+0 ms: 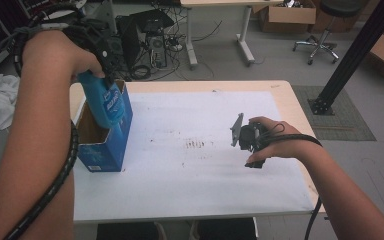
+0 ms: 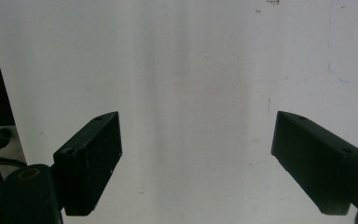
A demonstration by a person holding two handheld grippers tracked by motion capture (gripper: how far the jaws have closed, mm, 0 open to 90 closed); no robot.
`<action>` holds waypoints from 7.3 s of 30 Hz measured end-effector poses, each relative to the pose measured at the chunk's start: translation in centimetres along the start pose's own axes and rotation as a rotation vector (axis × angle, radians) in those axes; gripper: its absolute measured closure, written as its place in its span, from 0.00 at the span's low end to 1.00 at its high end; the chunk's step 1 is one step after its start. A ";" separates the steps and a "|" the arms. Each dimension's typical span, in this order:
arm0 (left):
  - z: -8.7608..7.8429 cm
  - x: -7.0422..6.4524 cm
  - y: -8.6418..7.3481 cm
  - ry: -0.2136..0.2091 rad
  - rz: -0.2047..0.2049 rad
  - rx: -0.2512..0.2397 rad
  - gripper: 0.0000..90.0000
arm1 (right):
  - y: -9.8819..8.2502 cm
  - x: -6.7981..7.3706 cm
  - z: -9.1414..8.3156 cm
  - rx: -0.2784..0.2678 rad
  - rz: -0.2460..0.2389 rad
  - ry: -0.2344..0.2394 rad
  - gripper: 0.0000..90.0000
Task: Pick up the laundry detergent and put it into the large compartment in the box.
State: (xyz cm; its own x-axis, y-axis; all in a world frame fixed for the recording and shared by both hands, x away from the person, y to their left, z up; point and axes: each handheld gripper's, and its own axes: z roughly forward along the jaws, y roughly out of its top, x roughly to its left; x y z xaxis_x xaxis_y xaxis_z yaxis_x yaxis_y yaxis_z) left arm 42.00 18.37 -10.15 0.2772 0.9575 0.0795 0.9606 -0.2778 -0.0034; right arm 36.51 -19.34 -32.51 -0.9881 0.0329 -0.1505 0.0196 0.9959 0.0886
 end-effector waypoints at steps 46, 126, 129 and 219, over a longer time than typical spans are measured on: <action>6.9 5.4 -0.1 -0.017 -0.156 0.047 0.43 | 0.5 -0.2 -0.3 0.007 -0.005 -0.001 0.18; 19.3 4.8 -0.1 -0.007 -0.129 0.039 0.41 | 0.6 0.4 -0.4 0.006 -0.006 -0.014 0.18; 19.3 4.7 -0.1 -0.011 -0.124 0.039 0.38 | 0.6 0.3 -0.4 0.006 -0.005 -0.014 0.18; 6.5 -2.0 -2.7 -0.020 0.362 -0.127 0.00 | 1.4 0.0 -1.7 0.009 -0.016 -0.020 0.18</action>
State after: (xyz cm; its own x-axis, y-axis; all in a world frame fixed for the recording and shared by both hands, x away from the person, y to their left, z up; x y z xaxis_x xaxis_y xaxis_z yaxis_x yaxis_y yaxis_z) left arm 38.96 17.67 -16.77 0.5997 0.7966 0.0765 0.7908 -0.6045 0.0957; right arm 36.26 -18.13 -30.72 -0.9850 0.0181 -0.1716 0.0050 0.9970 0.0769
